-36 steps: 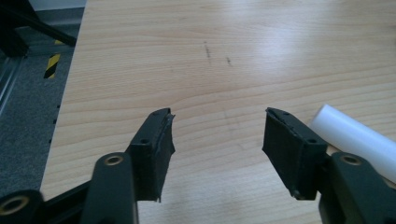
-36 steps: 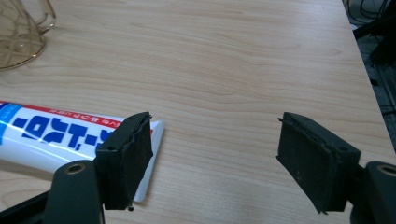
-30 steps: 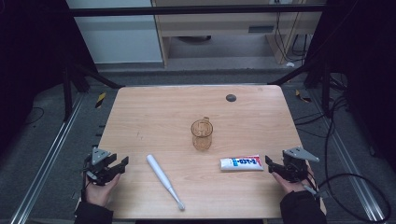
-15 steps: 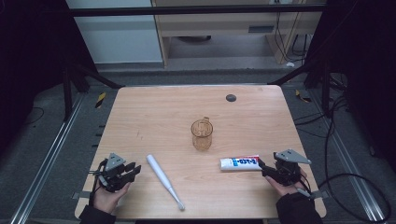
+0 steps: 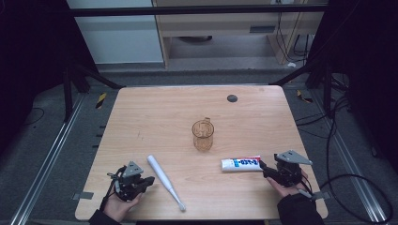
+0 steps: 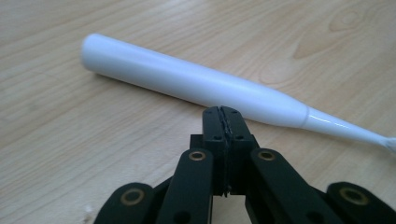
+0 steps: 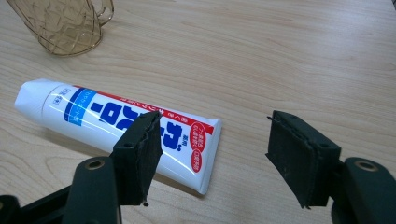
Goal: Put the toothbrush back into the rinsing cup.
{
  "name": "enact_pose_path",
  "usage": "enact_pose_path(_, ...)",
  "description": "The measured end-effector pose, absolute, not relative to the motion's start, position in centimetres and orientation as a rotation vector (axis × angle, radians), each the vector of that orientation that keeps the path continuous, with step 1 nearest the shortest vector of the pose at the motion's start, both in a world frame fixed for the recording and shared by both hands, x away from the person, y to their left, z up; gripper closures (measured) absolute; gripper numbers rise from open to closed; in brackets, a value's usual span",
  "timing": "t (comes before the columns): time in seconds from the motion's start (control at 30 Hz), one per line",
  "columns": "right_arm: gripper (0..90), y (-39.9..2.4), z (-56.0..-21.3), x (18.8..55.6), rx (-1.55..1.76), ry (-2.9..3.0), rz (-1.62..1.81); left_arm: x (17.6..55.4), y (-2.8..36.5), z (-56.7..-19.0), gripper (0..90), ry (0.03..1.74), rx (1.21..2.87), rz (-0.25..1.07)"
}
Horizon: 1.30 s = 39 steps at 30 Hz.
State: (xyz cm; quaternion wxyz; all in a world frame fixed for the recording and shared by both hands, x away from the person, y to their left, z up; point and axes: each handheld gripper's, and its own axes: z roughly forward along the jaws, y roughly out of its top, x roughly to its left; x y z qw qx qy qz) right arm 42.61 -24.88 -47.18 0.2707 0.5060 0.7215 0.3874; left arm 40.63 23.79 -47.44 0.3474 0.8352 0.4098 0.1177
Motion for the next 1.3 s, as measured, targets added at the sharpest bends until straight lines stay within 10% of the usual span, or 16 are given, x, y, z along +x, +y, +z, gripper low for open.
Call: enact_pose_path(1.3, 31.0, -24.9, -47.5, 42.9, 1.374, 1.952, 1.048, 40.6, 18.3, -48.6, 89.2, 0.933, 2.26, 0.232)
